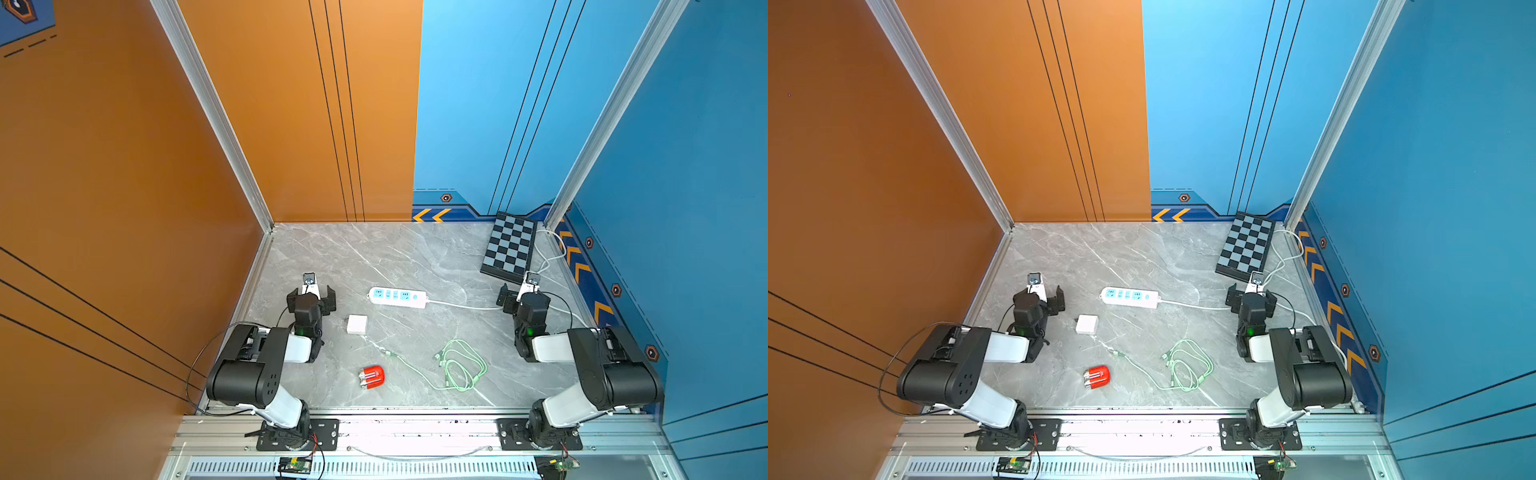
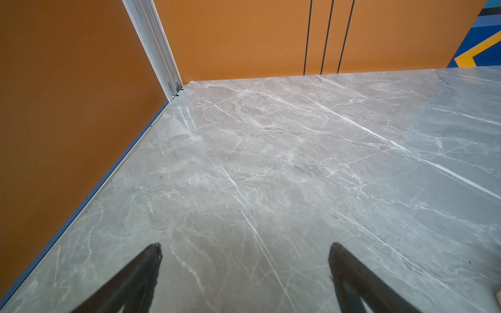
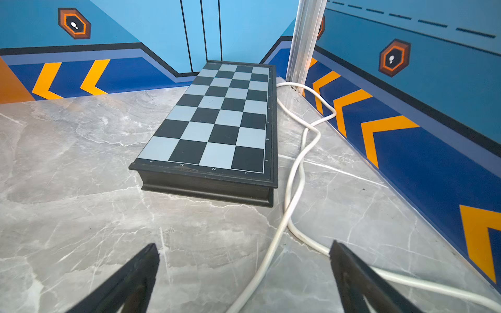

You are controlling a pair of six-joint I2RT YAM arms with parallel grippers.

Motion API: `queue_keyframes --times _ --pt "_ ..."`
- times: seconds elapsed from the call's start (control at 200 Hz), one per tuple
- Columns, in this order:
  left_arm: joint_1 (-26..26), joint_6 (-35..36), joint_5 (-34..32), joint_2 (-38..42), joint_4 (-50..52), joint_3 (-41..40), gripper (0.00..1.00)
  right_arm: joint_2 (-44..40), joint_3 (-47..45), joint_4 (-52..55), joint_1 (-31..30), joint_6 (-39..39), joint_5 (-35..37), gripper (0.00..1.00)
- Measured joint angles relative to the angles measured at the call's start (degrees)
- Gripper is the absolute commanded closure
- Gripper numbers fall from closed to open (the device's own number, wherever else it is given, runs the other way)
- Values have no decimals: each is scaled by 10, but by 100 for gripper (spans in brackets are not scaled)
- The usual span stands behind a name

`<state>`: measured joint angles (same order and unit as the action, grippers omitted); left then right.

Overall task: Charge the electric shaver
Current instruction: Pick up the charging cable from the center of the board.

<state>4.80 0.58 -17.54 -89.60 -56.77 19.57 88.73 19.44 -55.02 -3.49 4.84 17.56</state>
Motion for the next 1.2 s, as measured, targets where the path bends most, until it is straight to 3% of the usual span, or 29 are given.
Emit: queue_keyframes --times 1.092,1.197 --pt "-5 0 4 0 1 0 2 0 0 1 6 0 -24 0" --pt "-14 0 15 0 8 3 2 0 0 2 6 0 -26 16"
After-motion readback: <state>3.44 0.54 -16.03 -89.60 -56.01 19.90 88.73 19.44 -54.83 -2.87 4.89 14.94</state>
